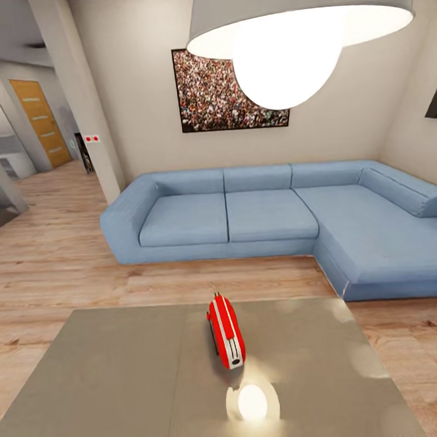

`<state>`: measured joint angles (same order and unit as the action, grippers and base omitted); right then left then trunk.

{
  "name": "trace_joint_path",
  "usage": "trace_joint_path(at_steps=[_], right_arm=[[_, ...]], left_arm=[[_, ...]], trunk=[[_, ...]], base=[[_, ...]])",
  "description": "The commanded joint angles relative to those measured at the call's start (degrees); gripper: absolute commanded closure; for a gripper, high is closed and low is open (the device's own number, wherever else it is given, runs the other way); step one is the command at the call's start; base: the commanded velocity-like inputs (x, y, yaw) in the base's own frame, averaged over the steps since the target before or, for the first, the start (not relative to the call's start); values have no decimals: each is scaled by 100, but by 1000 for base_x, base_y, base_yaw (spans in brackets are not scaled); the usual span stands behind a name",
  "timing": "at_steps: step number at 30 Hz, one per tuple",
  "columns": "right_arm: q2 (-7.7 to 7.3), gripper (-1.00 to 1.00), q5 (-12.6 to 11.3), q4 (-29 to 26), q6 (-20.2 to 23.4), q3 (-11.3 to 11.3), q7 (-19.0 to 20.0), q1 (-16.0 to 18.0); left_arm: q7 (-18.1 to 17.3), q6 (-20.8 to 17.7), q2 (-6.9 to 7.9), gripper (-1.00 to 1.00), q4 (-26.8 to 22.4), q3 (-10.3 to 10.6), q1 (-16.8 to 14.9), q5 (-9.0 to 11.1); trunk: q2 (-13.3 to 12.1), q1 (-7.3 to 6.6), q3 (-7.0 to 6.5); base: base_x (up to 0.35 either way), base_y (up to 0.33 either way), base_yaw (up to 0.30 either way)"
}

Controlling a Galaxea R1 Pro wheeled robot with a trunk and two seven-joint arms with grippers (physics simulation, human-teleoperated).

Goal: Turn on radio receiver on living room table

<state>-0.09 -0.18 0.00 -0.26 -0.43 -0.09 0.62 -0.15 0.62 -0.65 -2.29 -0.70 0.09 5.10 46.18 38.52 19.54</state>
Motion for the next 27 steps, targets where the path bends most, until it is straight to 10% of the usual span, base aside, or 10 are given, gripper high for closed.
trace_joint_path(at_steps=[1, 27], right_arm=[[0, -100, 0, 0, 0, 0, 0, 0], [6, -100, 0, 0, 0, 2, 0, 0]], left_arm=[[1, 0, 1, -100, 0, 0, 0, 0], [-46, -1, 4, -100, 1, -9, 1, 9]], trunk=[[0, 0, 10], [0, 0, 252]], base=[[0, 0, 0], [0, 0, 0]])
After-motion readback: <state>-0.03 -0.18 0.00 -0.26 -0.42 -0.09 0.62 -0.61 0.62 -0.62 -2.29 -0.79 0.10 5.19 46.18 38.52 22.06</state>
